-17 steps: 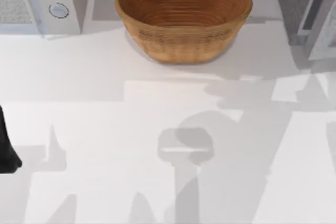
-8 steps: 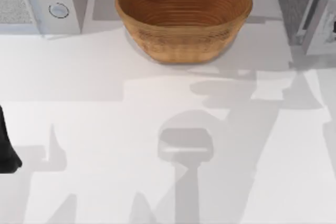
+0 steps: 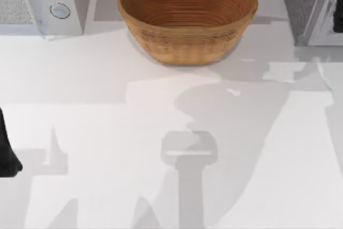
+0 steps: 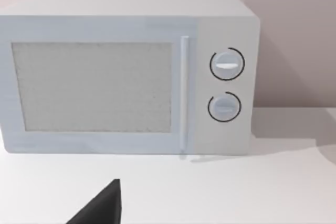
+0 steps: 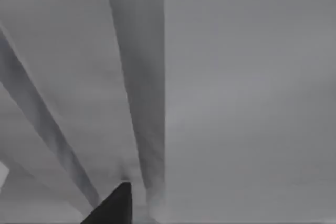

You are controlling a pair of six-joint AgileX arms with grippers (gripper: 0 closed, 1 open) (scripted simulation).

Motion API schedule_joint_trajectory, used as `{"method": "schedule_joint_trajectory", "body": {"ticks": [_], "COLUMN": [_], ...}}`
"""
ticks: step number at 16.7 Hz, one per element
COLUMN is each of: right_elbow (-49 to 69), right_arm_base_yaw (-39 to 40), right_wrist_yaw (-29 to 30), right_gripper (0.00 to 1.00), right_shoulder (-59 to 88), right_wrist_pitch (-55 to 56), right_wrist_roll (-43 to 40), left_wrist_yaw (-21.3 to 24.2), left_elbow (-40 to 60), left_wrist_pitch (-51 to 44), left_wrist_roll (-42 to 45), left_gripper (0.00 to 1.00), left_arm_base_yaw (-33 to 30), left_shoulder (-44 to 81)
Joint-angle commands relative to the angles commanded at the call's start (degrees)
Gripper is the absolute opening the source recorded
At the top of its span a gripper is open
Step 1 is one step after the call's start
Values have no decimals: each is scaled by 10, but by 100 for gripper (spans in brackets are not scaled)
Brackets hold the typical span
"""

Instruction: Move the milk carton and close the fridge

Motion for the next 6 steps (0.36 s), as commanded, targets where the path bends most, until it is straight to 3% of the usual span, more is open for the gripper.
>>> {"method": "schedule_joint_trajectory", "body": {"ticks": [6], "right_elbow": [98], "right_arm_base_yaw": [-1], "right_wrist_yaw": [2], "right_gripper": [100], "right_shoulder": [72], "right_wrist_pitch": [-19], "right_wrist_roll": [2], "left_wrist_yaw": [0], "left_elbow": [0], "left_wrist_pitch": [0], "left_wrist_roll": [0], "left_gripper": [100], "left_arm_base_yaw": [0], "left_shoulder": [0]}}
